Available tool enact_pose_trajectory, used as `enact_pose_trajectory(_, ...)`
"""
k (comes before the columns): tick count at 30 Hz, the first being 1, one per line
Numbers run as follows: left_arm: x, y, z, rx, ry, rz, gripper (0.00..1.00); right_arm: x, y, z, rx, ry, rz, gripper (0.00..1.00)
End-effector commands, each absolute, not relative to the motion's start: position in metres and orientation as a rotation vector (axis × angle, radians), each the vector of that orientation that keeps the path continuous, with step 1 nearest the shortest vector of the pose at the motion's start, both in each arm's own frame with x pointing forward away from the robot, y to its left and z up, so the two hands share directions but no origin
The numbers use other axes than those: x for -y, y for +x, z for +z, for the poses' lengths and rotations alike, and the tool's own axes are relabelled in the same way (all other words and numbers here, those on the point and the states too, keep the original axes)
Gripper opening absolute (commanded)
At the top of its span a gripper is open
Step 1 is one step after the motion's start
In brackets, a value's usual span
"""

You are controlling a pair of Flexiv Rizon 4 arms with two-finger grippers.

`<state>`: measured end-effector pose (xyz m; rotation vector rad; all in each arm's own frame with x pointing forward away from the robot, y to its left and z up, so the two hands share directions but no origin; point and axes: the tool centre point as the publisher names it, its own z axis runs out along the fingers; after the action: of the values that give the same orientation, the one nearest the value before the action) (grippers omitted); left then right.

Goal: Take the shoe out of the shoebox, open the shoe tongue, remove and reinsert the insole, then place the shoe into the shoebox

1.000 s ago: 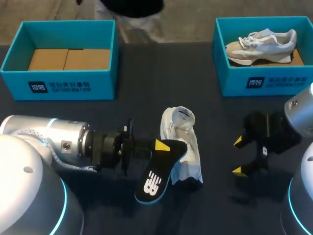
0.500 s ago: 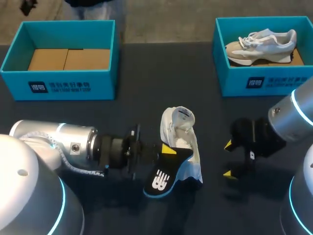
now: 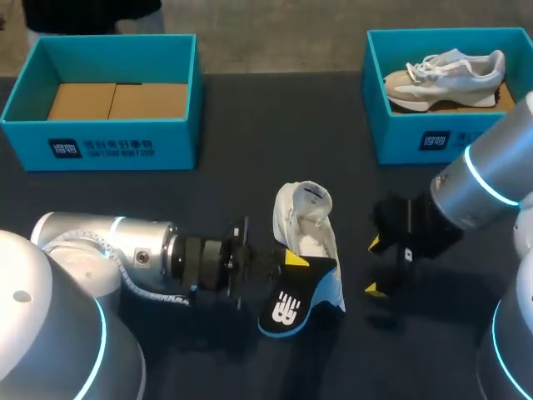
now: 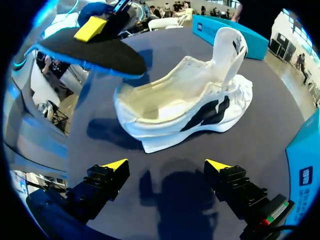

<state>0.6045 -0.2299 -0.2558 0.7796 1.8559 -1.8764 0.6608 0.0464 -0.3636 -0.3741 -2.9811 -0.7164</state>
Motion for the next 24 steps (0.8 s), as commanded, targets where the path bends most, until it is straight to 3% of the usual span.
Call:
enact_pose_trajectory(1, 0.2354, 0.6082, -0.2615, -1.851, 0.767, -1.886, 0.00, -0.0573, 0.6681, -0.3590, 3.000, -0.355, -0.646, 1.00)
enact_pose_trajectory(24, 0.2378, 0.6140, -0.2641, -1.849, 0.831, -1.851, 0.00, -0.0605, 0.6698, -0.3558, 3.028, -0.388, -0.584, 1.00)
